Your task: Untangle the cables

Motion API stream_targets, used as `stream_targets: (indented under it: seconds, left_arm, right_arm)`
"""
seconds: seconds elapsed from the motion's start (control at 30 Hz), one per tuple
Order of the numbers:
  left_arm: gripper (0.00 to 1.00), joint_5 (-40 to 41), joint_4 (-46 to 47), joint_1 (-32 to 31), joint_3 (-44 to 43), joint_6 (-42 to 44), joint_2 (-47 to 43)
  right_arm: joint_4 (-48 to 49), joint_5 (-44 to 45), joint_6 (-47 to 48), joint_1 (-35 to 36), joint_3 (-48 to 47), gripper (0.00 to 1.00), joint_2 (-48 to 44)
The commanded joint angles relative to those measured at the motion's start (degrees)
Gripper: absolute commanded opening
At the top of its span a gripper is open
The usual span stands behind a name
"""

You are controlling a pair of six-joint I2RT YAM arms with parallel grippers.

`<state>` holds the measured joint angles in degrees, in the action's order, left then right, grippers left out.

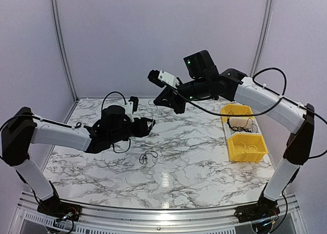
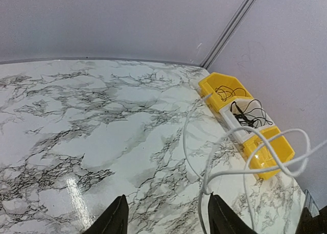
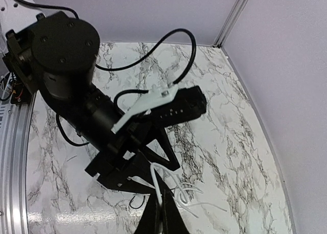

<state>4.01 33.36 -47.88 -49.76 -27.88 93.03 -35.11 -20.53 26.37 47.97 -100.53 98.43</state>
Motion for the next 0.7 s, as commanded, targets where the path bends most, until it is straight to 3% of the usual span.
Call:
stream_targets:
  seconds: [0.0,0.17,0.4,0.67]
  left_arm:
    - [0.54,6.32,0.81,-0.05,-2.51,-0.09,6.33]
    - [0.51,7.79,1.26,0.99,-4.38,-2.21,12.53]
    - [0.5,10.87,2.09,1.82,-1.4,-2.74,12.39]
    - [0.5,12.53,1.98,6.83,5.89,-3.85,8.76]
  right_arm:
    - [-2.35,-3.17,-1.31,0.64,-6.1,0.0,-0.63]
    - [-2.92,-5.24,-1.44,0.59,-8.53,0.0,-4.24]
    - [-4.08,-5.89,0.12,-0.27,-8.68,0.0,-8.02]
    - [-3.81,-9.86,-1.21,-13.56,-16.1,0.0,-12.94]
